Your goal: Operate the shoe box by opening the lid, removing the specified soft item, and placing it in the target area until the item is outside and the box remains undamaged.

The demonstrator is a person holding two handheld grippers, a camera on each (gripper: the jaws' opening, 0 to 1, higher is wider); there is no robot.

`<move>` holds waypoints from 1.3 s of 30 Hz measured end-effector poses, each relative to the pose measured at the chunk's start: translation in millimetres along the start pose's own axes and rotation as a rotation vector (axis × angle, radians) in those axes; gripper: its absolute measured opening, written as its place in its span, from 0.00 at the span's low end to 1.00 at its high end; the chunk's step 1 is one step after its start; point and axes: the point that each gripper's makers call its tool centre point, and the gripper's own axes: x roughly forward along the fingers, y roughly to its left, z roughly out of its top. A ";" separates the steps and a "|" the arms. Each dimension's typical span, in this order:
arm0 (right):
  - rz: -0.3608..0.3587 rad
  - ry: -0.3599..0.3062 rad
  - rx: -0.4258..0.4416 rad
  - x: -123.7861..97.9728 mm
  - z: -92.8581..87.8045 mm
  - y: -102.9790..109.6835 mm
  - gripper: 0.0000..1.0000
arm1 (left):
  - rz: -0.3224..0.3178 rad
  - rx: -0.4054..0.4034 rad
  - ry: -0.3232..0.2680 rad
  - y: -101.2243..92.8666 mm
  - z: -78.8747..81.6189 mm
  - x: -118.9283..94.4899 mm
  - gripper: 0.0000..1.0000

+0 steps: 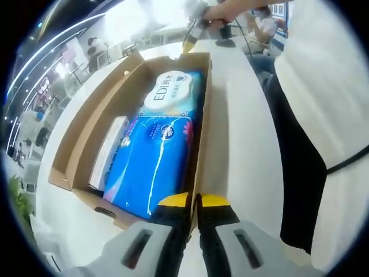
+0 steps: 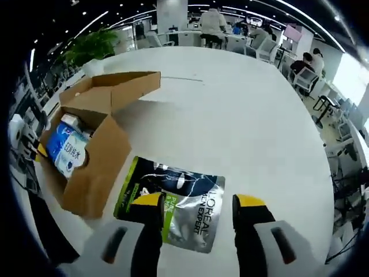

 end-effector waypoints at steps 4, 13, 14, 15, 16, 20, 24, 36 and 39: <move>0.015 -0.075 -0.052 7.6 -5.4 21.9 0.59 | 0.011 0.035 0.006 -1.1 0.0 -0.1 0.04; -0.014 -0.138 -0.027 11.8 0.2 30.1 0.65 | 0.021 0.041 0.015 -0.9 -0.4 -0.2 0.05; -0.015 -0.137 -0.032 13.1 0.4 31.1 0.65 | 0.023 0.035 0.015 -0.6 -0.4 -0.3 0.05; -0.011 -0.134 -0.038 14.6 -0.2 32.6 0.65 | 0.023 0.035 0.015 -0.6 -0.5 -0.3 0.05; -0.009 -0.130 -0.043 16.2 -1.2 33.7 0.65 | 0.023 0.035 0.015 -0.6 -0.5 -0.4 0.05; 0.000 -0.109 -0.027 24.0 -10.7 36.6 0.65 | 0.020 -0.006 0.010 1.3 0.1 -0.5 0.05; -0.015 -0.088 -0.001 32.7 -21.4 35.5 0.63 | 0.017 0.008 0.013 0.2 -0.5 0.3 0.05; 0.015 -0.038 0.085 41.2 -34.2 39.7 0.60 | 0.017 0.004 0.016 -0.2 0.0 -0.1 0.05; 0.025 -0.032 0.077 39.8 -35.7 40.1 0.60 | 0.015 0.005 0.017 -0.3 0.0 -0.1 0.05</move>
